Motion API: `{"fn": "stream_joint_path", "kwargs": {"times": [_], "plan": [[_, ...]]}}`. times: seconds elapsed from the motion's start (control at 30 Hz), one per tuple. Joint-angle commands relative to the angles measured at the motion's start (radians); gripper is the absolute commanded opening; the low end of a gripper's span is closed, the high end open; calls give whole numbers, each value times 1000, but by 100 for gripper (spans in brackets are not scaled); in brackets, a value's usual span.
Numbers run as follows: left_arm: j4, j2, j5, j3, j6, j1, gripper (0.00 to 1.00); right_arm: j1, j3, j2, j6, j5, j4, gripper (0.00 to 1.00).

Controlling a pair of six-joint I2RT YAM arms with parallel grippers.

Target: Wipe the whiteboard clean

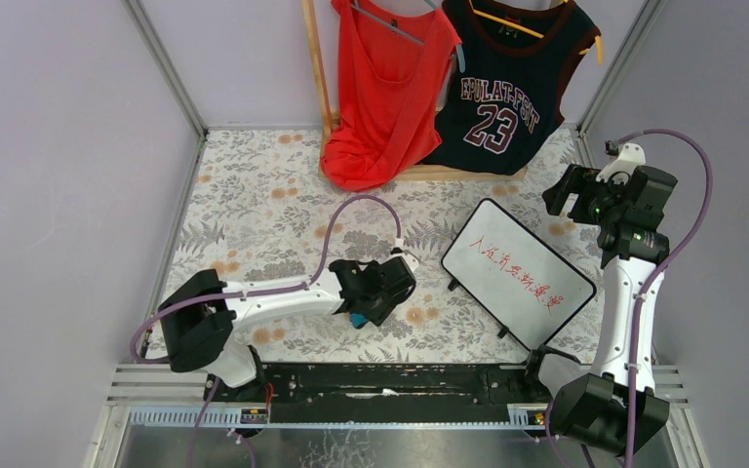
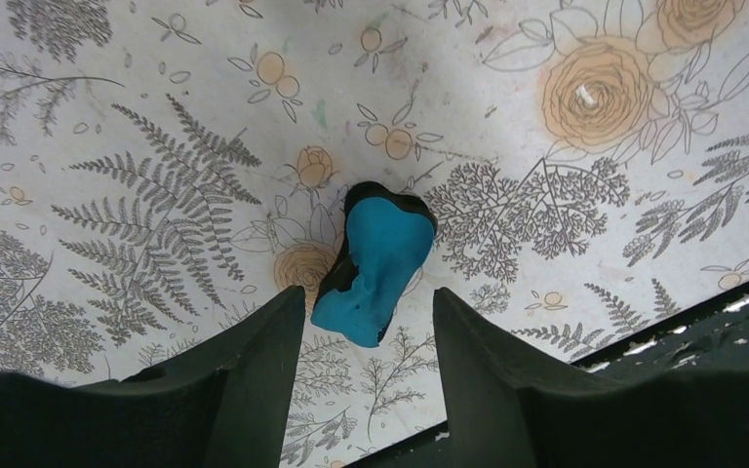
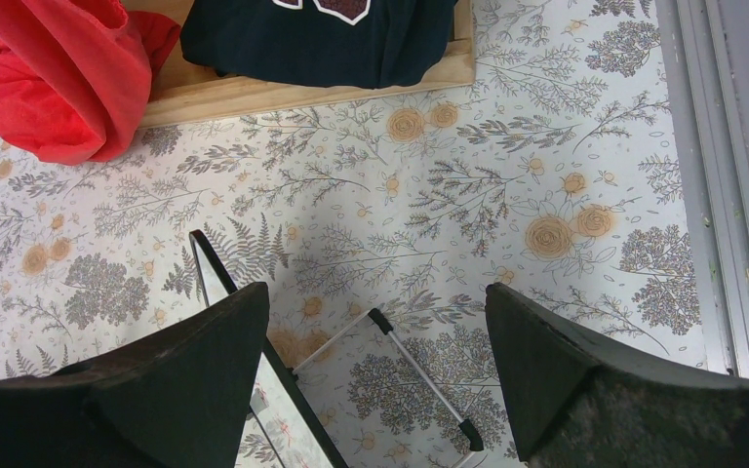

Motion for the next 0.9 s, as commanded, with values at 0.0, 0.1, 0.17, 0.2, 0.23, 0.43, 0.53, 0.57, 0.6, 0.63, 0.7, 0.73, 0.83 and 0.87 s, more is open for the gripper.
{"fn": "stream_joint_path", "kwargs": {"times": [0.0, 0.1, 0.17, 0.2, 0.23, 0.43, 0.53, 0.57, 0.6, 0.63, 0.7, 0.73, 0.83, 0.87], "plan": [[-48, 19, 47, -5, -3, 4, 51, 2, 5, -9, -12, -22, 43, 88], [-47, 39, 49, -16, 7, 4, 51, 2, 5, -9, -13, -22, 43, 88], [-49, 58, 48, -16, 8, 4, 49, 2, 4, -9, -14, -22, 44, 89], [-49, 67, 45, -16, 8, 4, 49, 1, 3, -9, -14, -22, 44, 89], [-49, 76, 41, -17, 7, 5, 48, 1, 3, -7, -14, -22, 44, 89], [-53, 117, 33, -19, -1, 11, 46, 2, 2, -8, -14, -22, 44, 89], [-53, 116, 32, -17, 1, 15, 45, 1, 2, -6, -15, -23, 44, 89], [-53, 117, 31, -16, 2, 17, 45, 2, 2, -7, -14, -24, 44, 89], [-53, 115, 30, -15, 2, 19, 45, 2, 3, -8, -14, -24, 44, 89], [-53, 116, 32, -13, 3, 21, 44, 1, 2, -8, -14, -25, 43, 89], [-53, 116, 37, -10, 4, 24, 43, 1, 2, -7, -14, -25, 43, 89], [-52, 116, 39, -9, 4, 24, 43, 1, 3, -7, -14, -25, 43, 89], [-50, 115, 40, -9, 2, 25, 41, 2, 2, -8, -14, -25, 43, 89], [-50, 117, 40, -8, 2, 26, 41, 2, 2, -8, -14, -27, 43, 89]]}}
